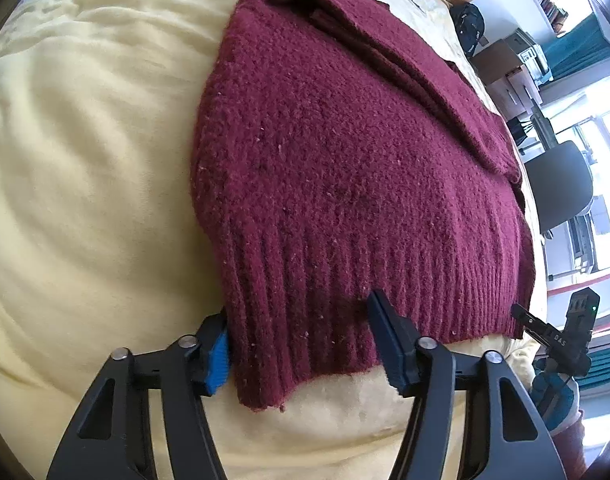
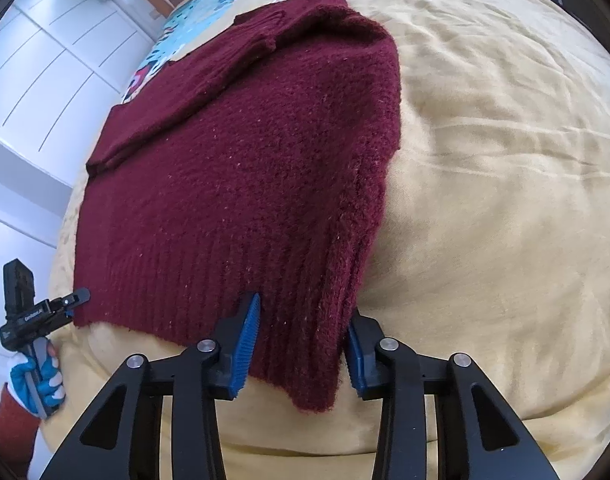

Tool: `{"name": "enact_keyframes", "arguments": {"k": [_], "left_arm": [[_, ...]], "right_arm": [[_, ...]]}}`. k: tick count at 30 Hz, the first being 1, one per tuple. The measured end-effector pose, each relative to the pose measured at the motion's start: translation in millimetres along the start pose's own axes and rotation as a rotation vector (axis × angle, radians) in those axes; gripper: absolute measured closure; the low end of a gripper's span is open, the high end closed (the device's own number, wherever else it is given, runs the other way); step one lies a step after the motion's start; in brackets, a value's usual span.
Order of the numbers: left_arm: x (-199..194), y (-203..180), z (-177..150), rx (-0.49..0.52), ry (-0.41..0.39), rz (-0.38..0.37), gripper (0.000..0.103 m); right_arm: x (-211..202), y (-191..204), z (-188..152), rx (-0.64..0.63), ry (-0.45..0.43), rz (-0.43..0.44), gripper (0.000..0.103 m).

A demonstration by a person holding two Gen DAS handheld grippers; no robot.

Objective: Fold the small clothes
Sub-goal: 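Close the left gripper on the ribbed hem while the right gripper closes on it too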

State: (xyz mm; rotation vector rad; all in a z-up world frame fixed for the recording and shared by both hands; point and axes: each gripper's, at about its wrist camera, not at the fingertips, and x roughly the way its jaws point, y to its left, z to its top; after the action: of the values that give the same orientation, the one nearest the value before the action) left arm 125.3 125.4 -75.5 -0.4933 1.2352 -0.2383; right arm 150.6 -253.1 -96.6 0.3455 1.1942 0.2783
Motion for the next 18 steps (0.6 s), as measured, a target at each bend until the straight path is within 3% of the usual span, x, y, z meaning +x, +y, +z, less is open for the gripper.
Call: {"name": "enact_keyframes", "arguments": {"k": [12,18], "left_arm": [[-3.9,11.2,-1.3,-0.032,0.009,-0.055,0.080],[-4.3,14.1,-1.6,-0.030,0.008,-0.049,0.084]], "right_arm": [[6.3,8.0,0.4,-0.011,0.011,0.036,0.082],[5.8,8.9,0.0,-0.014,0.013,0.041,0.087]]}}
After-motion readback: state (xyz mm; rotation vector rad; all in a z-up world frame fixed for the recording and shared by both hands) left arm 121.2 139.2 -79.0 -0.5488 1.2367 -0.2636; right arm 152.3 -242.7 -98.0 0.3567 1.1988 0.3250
